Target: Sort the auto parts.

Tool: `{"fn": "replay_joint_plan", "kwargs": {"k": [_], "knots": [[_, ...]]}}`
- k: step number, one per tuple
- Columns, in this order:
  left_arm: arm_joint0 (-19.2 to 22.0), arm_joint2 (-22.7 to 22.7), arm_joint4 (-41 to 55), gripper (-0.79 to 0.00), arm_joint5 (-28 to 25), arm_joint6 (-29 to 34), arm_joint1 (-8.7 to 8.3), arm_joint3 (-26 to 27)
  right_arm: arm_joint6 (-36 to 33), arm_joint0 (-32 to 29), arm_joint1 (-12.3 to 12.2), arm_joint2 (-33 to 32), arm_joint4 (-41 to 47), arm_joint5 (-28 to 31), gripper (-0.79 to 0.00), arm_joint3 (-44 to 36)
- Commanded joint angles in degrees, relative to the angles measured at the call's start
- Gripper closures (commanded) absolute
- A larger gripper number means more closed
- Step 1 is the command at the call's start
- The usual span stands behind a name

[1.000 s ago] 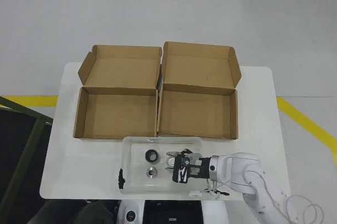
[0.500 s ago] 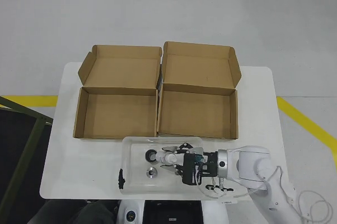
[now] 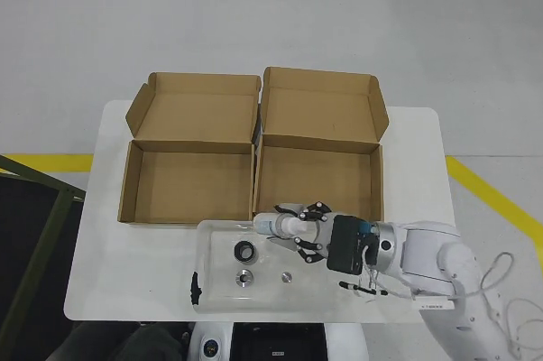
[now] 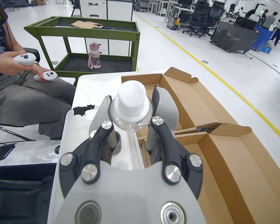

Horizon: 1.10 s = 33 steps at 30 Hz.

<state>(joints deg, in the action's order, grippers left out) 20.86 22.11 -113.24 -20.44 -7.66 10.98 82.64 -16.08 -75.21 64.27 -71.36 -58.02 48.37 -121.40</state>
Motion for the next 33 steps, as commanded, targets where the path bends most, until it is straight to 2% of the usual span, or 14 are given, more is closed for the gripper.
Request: {"fn": "replay_joint_plan", "kwargs": {"k": [1, 20, 33], "knots": [[0.0, 0.0, 0.0, -0.785, 0.0, 0.0, 0.0, 0.0, -0.4, 0.5, -0.1, -0.6, 0.7, -0.6, 0.0, 0.4], [0.0, 0.0, 0.0, -0.785, 0.0, 0.0, 0.0, 0.0, -1.7, 5.6, -0.5, -2.5, 6.6, -3.1, 0.0, 6.6], [0.0, 0.0, 0.0, -0.785, 0.0, 0.0, 0.0, 0.0, -5.4, 15.2, 0.5, 4.5, 5.7, -6.7, 0.0, 17.0]]}}
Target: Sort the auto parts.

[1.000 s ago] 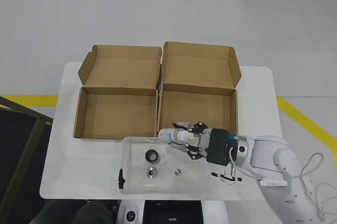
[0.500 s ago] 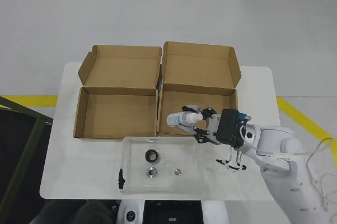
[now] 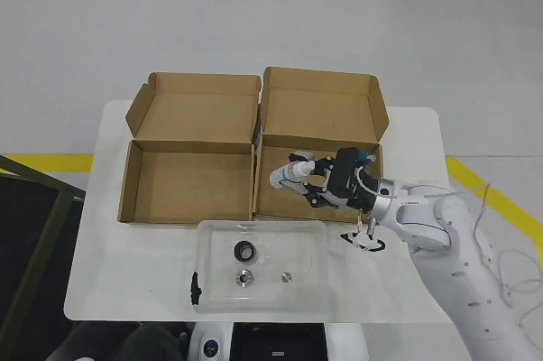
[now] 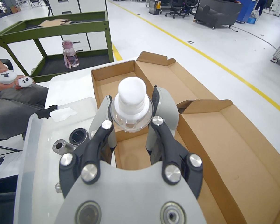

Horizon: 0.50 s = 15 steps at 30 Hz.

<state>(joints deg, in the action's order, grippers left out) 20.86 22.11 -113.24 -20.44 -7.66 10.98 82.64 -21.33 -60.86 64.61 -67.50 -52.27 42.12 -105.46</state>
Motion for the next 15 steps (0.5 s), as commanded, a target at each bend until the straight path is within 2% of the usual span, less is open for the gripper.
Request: {"fn": "replay_joint_plan", "kwargs": {"k": [1, 15], "knots": [[0.0, 0.0, 0.0, -0.785, 0.0, 0.0, 0.0, 0.0, -0.1, 1.6, 0.3, 1.4, -0.1, -0.9, 0.0, 2.2], [0.0, 0.0, 0.0, -0.785, 0.0, 0.0, 0.0, 0.0, 1.5, 10.9, 2.8, 10.5, -4.3, -7.2, 0.0, 16.6]]}}
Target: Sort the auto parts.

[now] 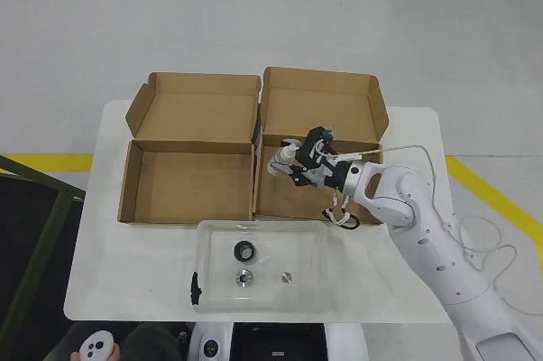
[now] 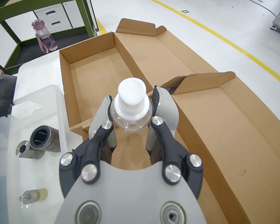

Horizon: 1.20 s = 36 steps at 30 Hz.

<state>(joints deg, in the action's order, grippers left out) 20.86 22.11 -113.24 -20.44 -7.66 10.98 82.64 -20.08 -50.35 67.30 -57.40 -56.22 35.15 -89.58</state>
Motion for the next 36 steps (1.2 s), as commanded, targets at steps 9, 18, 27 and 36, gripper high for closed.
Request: {"fn": "replay_joint_plan", "kwargs": {"k": [9, 18, 27, 36], "knots": [[0.0, 0.0, 0.0, -0.785, 0.0, 0.0, 0.0, 0.0, 1.5, 2.8, 1.1, 3.1, -3.8, -1.9, 0.0, 5.7], [0.0, 0.0, 0.0, -0.785, 0.0, 0.0, 0.0, 0.0, 2.7, 4.0, 2.0, 5.2, -5.7, -2.0, 0.0, 9.3], [0.0, 0.0, 0.0, -0.785, 0.0, 0.0, 0.0, 0.0, 1.9, 5.6, 2.9, 7.1, -7.1, -2.3, 0.0, 12.8], [0.0, 0.0, 0.0, -0.785, 0.0, 0.0, 0.0, 0.0, 3.0, 6.1, 3.3, 7.7, -8.8, -2.3, -0.194, 14.9]]}}
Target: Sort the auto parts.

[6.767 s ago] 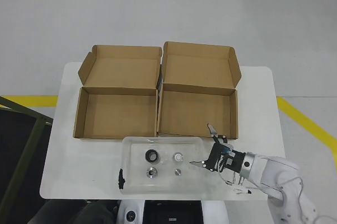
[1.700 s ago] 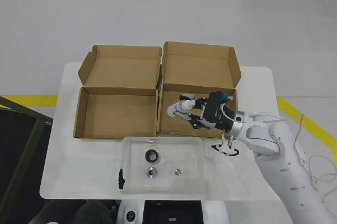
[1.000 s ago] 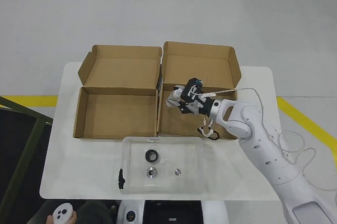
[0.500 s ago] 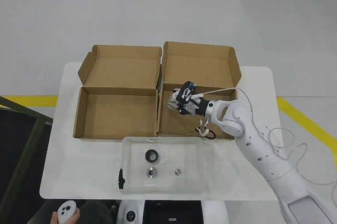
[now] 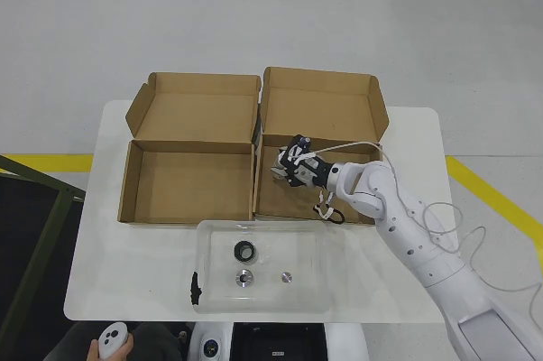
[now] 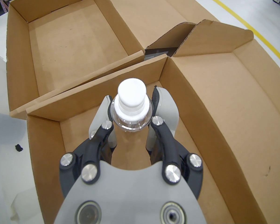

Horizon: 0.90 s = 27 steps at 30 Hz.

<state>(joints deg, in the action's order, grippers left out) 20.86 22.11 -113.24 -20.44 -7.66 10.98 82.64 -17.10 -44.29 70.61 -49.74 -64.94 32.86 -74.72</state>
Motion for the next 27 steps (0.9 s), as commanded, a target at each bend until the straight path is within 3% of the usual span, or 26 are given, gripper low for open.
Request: {"fn": "replay_joint_plan", "kwargs": {"k": [1, 7, 9, 17, 22, 27], "knots": [[0.0, 0.0, 0.0, -0.785, 0.0, 0.0, 0.0, 0.0, 0.0, 0.1, 0.1, 0.0, -0.2, 0.1, -0.228, 0.2], [0.0, 0.0, 0.0, -0.785, 0.0, 0.0, 0.0, 0.0, -0.1, 0.3, 0.4, 0.3, -0.8, 0.2, -0.468, 0.4], [0.0, 0.0, 0.0, -0.785, 0.0, 0.0, 0.0, 0.0, -0.1, 0.3, 0.4, 0.3, -0.9, 0.4, -0.465, 0.0], [0.0, 0.0, 0.0, -0.785, 0.0, 0.0, 0.0, 0.0, -0.5, -0.6, -0.3, -2.6, -1.9, 1.3, -0.576, -5.4], [0.0, 0.0, 0.0, -0.785, 0.0, 0.0, 0.0, 0.0, -1.3, -3.2, -1.2, -5.7, -1.3, 3.5, -0.64, -11.2], [0.0, 0.0, 0.0, -0.785, 0.0, 0.0, 0.0, 0.0, -4.4, -7.0, -2.3, -8.4, -0.6, 5.9, -0.65, -19.1]]}}
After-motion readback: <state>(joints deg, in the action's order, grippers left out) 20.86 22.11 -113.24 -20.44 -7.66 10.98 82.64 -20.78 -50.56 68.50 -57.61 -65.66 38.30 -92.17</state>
